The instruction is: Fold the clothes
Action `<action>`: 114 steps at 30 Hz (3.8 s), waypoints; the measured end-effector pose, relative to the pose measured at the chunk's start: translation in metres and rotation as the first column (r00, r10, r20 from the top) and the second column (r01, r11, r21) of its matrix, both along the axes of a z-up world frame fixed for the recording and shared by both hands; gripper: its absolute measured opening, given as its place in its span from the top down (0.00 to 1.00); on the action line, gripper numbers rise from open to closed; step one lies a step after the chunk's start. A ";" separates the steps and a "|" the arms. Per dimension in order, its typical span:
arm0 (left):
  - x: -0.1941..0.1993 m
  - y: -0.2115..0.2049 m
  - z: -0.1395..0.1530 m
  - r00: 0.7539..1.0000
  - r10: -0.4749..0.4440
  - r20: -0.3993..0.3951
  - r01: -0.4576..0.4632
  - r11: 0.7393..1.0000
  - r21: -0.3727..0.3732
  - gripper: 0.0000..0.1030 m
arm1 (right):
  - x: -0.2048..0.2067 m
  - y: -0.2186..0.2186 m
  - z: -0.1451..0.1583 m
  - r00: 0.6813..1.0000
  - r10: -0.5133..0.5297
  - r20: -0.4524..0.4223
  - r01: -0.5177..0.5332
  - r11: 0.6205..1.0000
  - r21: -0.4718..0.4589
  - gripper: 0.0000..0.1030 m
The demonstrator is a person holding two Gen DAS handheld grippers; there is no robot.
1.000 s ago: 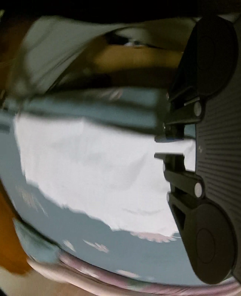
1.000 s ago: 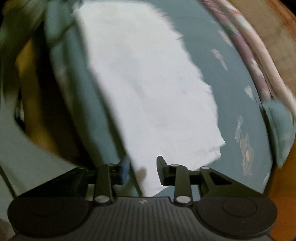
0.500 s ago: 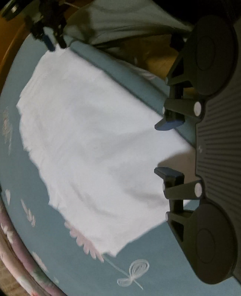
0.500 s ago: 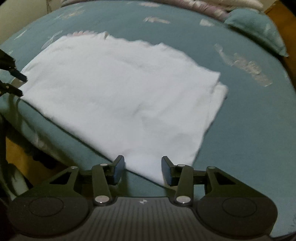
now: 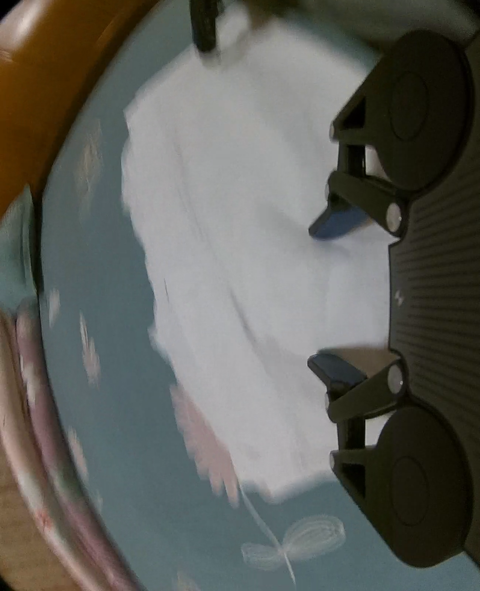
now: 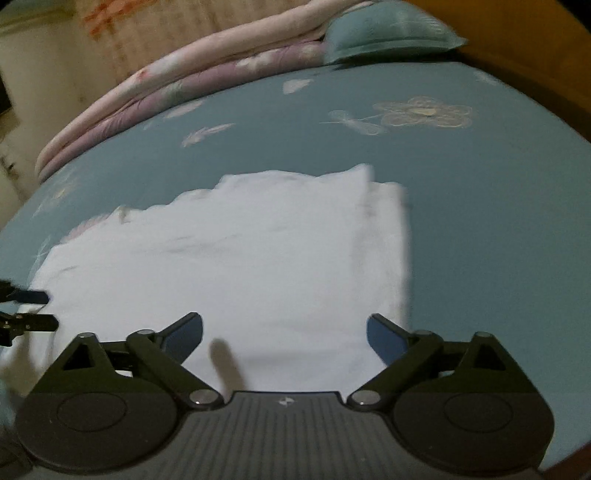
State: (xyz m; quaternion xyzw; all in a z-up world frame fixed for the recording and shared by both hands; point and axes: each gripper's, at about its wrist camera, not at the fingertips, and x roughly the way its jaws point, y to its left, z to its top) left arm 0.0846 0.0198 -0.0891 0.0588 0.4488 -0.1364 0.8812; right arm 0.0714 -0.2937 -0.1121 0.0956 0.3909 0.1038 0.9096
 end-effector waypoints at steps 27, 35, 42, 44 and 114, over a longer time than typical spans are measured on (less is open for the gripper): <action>0.056 0.061 0.005 0.976 0.208 -0.066 -0.218 0.944 -0.248 0.15 | 0.011 0.032 -0.027 0.997 0.005 0.077 0.007 0.988 -0.154 0.00; 0.045 0.048 0.006 0.983 0.180 -0.047 -0.185 0.970 -0.157 0.15 | 0.008 0.033 -0.027 0.996 0.016 0.088 -0.001 0.986 -0.168 0.00; -0.020 0.056 0.026 0.967 0.219 -0.132 -0.246 0.935 -0.257 0.14 | 0.005 0.034 -0.029 0.994 0.008 0.108 0.010 0.985 -0.170 0.00; -0.039 0.056 0.017 0.955 0.234 -0.183 -0.278 0.920 -0.276 0.14 | 0.005 0.034 -0.029 0.994 0.007 0.106 0.011 0.986 -0.168 0.00; 0.056 0.004 0.022 0.985 0.175 -0.006 -0.166 0.925 -0.343 0.01 | -0.012 0.099 0.009 0.990 0.134 0.041 -0.128 0.983 -0.131 0.00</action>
